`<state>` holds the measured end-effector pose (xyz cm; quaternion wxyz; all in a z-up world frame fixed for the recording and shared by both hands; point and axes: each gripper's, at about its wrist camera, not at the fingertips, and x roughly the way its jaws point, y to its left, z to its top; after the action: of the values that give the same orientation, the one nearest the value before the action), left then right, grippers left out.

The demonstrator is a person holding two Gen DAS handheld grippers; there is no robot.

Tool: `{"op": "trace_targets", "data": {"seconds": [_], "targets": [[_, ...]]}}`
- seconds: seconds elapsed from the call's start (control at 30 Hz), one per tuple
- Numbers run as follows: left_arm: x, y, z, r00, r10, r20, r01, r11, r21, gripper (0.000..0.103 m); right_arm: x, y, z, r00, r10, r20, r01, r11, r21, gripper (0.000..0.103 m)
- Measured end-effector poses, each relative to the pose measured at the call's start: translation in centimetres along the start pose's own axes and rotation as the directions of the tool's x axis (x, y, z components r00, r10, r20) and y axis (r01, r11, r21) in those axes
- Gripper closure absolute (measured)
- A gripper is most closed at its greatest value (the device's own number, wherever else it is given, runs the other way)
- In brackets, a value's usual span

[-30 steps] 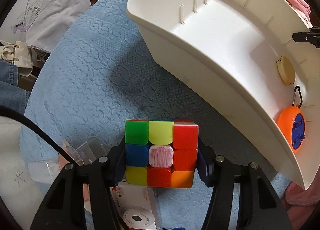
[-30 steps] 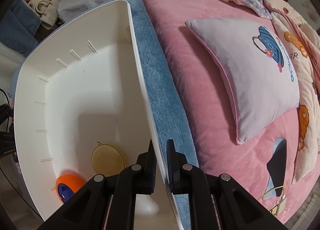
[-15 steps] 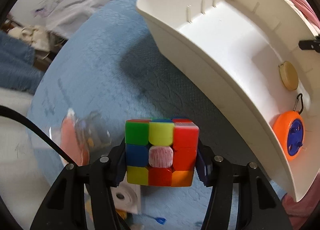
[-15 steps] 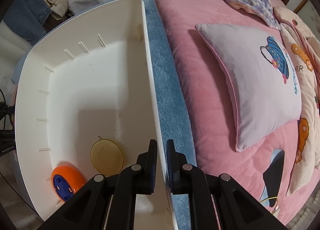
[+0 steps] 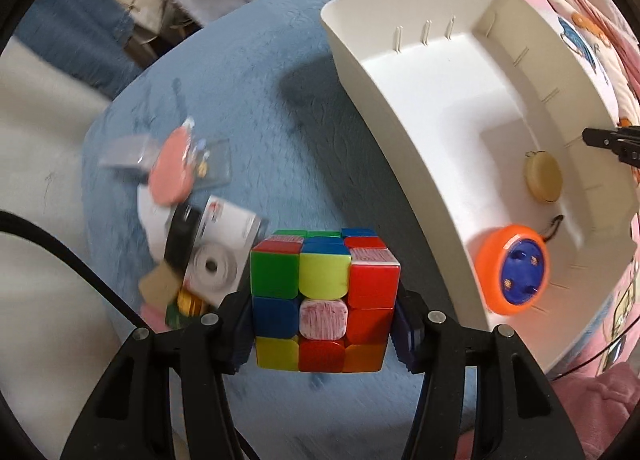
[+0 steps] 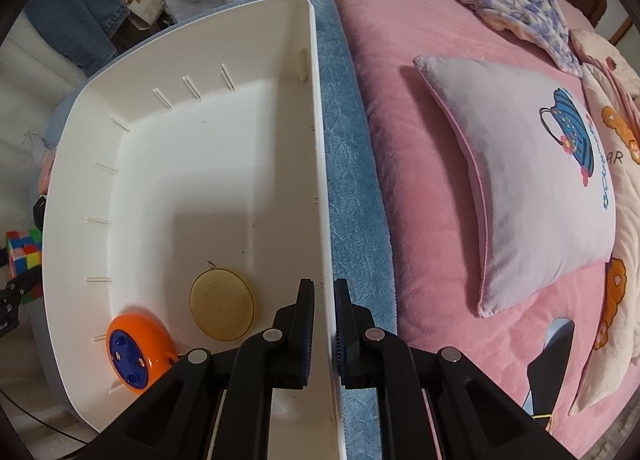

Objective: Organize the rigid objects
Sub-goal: 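Lift the Rubik's cube and carry it over the tray with the left gripper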

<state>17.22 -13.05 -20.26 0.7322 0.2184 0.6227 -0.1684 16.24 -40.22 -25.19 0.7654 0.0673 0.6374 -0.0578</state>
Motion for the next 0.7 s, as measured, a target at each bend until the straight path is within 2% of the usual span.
{"op": "trace_targets", "data": {"seconds": [0.2, 0.43, 0.7], "targets": [[-3.8, -1.8, -2.2, 1.000, -0.001, 0.026, 0.002, 0.999, -0.044, 0.044, -0.4, -0.2, -0.1, 1.000, 0.025, 0.013, -0.025, 0.999, -0.021, 0.093], [-7.5, -4.7, -3.3, 0.995, -0.004, 0.097, 0.006, 1.000, -0.024, 0.044, -0.9, -0.2, -0.7, 0.999, 0.036, 0.022, -0.035, 0.997, -0.062, 0.095], [-8.9, -7.4, -3.5, 0.978, -0.086, 0.189, 0.088, 0.996, 0.001, 0.044, -1.1, -0.4, -1.2, 0.999, 0.044, 0.018, -0.042, 0.996, -0.080, 0.095]]}}
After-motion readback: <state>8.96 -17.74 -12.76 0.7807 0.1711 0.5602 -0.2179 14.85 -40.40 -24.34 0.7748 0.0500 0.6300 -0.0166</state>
